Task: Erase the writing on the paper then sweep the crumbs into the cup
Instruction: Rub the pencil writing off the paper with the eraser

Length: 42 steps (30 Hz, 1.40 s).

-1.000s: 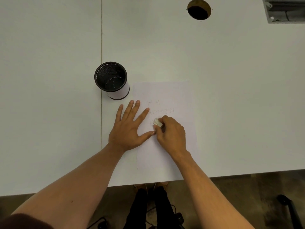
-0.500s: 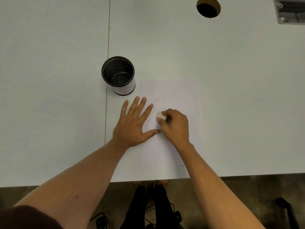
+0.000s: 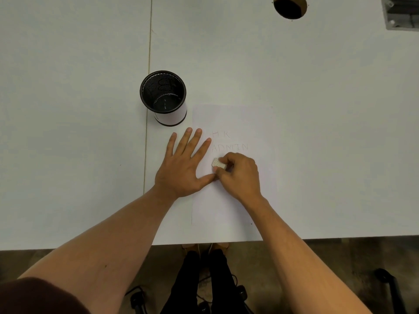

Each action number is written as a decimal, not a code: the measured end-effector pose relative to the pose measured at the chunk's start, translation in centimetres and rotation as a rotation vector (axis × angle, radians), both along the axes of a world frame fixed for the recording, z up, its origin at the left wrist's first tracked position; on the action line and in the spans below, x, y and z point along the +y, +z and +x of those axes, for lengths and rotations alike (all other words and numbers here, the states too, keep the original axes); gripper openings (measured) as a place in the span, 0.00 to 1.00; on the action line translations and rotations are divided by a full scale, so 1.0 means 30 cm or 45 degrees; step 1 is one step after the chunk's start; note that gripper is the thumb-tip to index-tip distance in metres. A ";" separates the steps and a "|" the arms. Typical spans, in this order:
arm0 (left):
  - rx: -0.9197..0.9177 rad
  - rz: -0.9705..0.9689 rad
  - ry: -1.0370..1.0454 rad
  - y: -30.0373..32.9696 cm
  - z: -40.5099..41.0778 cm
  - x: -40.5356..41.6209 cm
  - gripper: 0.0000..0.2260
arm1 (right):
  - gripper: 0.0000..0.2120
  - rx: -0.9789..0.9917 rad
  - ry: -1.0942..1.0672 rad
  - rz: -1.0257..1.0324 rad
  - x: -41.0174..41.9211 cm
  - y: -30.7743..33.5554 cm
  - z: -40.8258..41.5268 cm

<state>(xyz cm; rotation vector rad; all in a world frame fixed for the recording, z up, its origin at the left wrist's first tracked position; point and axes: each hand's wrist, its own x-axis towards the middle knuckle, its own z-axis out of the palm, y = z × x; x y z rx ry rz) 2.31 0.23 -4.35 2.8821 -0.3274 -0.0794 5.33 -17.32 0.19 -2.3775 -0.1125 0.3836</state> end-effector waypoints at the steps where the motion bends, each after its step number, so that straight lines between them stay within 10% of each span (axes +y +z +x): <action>1: -0.011 -0.005 0.001 0.001 0.000 -0.001 0.42 | 0.06 0.011 -0.017 -0.002 -0.003 0.002 0.016; 23: -0.013 0.005 0.008 0.000 0.003 -0.002 0.43 | 0.06 0.002 -0.548 0.066 -0.025 0.002 0.004; 42: 0.000 0.001 0.002 0.005 -0.001 -0.004 0.42 | 0.06 -0.101 -0.441 -0.017 0.037 0.000 -0.064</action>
